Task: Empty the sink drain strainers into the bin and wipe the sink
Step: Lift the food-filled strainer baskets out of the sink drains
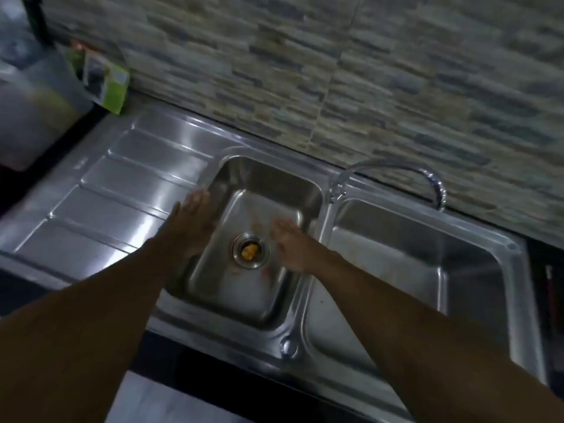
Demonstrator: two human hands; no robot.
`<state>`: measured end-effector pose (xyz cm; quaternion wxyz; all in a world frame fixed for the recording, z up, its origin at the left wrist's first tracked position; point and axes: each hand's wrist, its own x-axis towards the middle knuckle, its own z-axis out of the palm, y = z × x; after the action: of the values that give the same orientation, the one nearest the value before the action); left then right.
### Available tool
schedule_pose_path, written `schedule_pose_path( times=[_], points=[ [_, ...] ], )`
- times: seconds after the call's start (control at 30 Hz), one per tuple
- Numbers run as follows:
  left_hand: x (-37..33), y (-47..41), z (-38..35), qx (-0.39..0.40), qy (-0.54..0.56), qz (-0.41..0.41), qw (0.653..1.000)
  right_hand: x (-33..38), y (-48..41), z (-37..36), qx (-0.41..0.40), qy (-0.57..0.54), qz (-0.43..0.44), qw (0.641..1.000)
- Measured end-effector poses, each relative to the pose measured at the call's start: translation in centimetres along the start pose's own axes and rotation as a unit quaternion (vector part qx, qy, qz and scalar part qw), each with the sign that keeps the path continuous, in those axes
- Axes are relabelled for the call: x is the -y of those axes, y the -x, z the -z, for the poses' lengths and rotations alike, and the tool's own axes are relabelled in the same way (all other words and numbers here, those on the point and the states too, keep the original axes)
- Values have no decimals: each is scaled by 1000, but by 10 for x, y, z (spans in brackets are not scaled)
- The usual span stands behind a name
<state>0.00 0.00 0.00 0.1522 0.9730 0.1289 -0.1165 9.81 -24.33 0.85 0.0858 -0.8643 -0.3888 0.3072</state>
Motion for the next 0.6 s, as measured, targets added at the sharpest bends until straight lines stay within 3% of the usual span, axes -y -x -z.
schedule_pose_path(
  times=[0.17, 0.23, 0.43, 0.6],
  points=[
    [40, 8, -37, 13, 22, -13, 1000, -5, -21, -42, 41, -37, -36, 998],
    [43, 9, -50, -16, 6, -31, 999, -6, -33, -62, 64, -30, -48, 996],
    [45, 22, -64, -94, -79, -66, 990, -8, -64, -104, 108, 42, -57, 992],
    [48, 15, -68, -94, -46, -56, 993, -15, -86, -121, 116, 101, -53, 987]
  ],
)
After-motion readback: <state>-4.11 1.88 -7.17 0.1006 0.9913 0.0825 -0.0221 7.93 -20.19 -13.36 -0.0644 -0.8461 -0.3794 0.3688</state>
